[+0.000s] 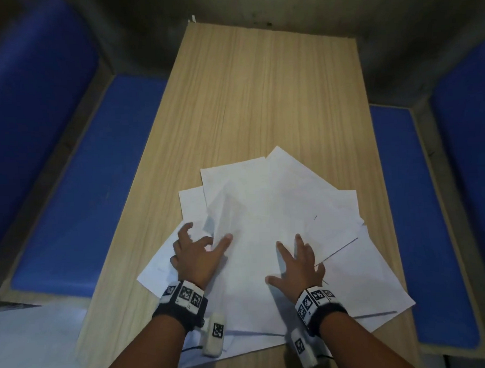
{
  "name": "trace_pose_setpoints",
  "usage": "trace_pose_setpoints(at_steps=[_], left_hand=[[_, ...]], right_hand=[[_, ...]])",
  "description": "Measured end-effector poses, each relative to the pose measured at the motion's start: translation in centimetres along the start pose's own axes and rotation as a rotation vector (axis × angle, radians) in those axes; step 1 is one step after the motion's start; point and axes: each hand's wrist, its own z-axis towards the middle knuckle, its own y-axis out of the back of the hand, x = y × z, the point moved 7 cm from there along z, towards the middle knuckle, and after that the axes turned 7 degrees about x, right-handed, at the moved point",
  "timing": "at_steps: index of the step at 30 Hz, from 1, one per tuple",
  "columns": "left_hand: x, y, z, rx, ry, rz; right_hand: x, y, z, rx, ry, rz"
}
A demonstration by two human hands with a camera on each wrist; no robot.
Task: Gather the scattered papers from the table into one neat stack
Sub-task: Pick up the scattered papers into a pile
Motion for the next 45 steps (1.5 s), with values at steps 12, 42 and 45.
trace_pose_setpoints(at_steps=[12,42,45], left_hand=[[2.6,-3.1,-0.4,0.301,0.053,-0.251],[6.8,-0.9,0.7,0.301,0.172,-0.554],[5.6,-1.0,0.1,0.334,0.207,-0.646]], right_hand=[[1.6,6.4,1.1,-0.273,-0.089,0.033],[-4.7,14.3,-3.6,-0.621,0.174,1.171],[-1.8,9.5,-1.8,-0.363,0.219,0.962]])
